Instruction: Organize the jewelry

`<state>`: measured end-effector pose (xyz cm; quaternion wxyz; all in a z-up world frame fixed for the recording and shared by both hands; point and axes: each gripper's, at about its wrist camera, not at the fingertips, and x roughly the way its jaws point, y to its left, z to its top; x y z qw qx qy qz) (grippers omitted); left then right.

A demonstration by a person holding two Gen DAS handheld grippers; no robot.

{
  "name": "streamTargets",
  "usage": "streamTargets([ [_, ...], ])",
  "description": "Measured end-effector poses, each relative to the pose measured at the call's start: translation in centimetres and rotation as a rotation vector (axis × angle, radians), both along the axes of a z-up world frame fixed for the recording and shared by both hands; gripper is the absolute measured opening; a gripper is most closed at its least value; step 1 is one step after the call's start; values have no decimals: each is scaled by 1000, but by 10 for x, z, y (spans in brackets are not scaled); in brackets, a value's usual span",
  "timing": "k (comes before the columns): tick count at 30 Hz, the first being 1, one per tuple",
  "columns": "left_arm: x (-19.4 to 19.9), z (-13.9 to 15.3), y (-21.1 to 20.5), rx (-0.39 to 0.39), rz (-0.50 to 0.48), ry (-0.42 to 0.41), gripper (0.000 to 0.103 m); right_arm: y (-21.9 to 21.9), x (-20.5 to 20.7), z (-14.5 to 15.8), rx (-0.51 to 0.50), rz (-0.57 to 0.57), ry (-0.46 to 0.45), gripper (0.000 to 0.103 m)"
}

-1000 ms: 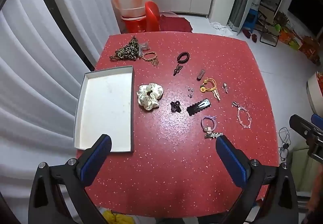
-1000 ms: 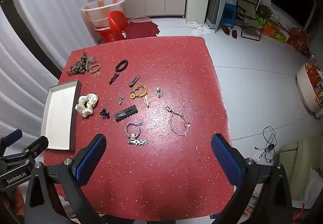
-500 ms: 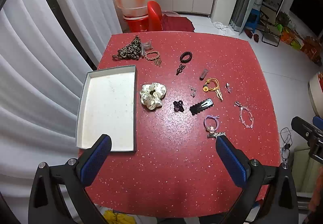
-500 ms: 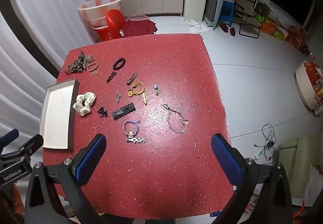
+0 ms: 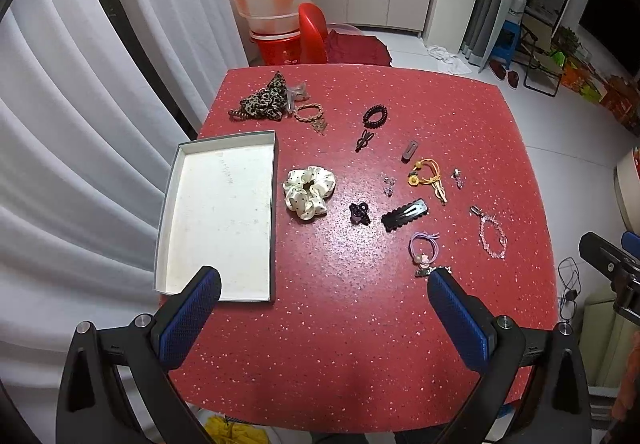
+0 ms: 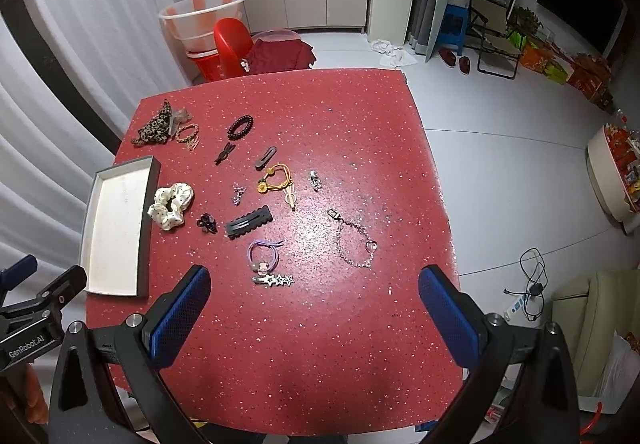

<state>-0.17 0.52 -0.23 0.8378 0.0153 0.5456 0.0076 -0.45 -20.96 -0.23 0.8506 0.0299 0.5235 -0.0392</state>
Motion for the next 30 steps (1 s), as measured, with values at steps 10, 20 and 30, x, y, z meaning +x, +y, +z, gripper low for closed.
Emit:
streamTargets([
  [10,1,0,1,0,1,0,103,-1,3,0,2,-3,1,103],
  [20,1,0,1,4,0,3,103,-4,5,0,4,-6,1,103],
  [30,2,-1,1,4,0,4,103,-4,5,-1,4,-8,1,103],
])
